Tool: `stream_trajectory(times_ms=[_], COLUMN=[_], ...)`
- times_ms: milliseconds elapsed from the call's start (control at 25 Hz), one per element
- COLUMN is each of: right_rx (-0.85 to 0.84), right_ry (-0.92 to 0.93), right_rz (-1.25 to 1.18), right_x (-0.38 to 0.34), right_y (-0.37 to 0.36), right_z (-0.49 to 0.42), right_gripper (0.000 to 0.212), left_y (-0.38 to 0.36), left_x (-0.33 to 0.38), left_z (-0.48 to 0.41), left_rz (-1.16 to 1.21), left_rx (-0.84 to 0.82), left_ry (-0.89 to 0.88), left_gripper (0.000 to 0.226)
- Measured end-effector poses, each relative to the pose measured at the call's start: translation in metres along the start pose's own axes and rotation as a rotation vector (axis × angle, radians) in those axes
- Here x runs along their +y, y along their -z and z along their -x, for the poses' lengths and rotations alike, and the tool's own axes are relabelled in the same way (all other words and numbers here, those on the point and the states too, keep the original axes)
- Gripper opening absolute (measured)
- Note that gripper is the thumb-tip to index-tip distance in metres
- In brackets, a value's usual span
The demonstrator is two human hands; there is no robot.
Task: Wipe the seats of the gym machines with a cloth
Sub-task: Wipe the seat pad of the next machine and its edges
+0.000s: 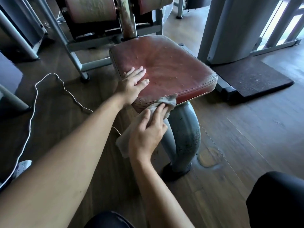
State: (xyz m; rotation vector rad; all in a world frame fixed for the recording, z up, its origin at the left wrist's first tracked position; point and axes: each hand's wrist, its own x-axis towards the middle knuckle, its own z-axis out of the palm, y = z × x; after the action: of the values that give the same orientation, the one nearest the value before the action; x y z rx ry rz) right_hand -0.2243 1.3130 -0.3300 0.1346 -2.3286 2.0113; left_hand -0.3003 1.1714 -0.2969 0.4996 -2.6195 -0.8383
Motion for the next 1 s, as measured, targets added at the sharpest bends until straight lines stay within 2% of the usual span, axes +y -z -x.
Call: stream_trajectory(times_ms=[120,240,320,440,520,720,920,1000], right_rx=[-0.006,0.051,0.043,-0.053,-0.068,0.067,-0.06,-0.064], right_ry=[0.07,-0.037,-0.092,0.003,0.062,-0.083,0.048,0.062], right_rz=[0.019,0.034,0.022,0.012,0.02,0.059,0.047,0.05], right_x=[0.004,0.009,0.0,-0.009,-0.003,0.014,-0.005,-0.005], right_y=[0.015,0.027,0.021,0.006,0.016,0.038,0.009,0.009], right_z=[-0.02,-0.057,-0.046,-0.001,-0.008,-0.083,0.0,-0.004], right_gripper=[0.053,0.051,0.052,0.053,0.051,0.052,0.053,0.053], left_y=[0.0,0.0,0.0,0.001,0.002,0.001,0.0,0.001], left_x=[0.003,0.003,0.005,0.004,0.004,0.003,0.003,0.004], left_z=[0.002,0.003,0.004,0.005,0.004,0.003,0.004,0.005], left_rz=[-0.01,-0.018,-0.027,-0.029,-0.017,-0.009,0.007,0.004], left_rx=[-0.003,0.016,0.022,0.016,0.01,0.013,0.019,0.013], left_ry=[-0.005,0.0,-0.001,0.005,0.002,0.002,-0.002,-0.008], left_gripper=[0.048,0.047,0.047,0.046,0.046,0.046,0.045,0.046])
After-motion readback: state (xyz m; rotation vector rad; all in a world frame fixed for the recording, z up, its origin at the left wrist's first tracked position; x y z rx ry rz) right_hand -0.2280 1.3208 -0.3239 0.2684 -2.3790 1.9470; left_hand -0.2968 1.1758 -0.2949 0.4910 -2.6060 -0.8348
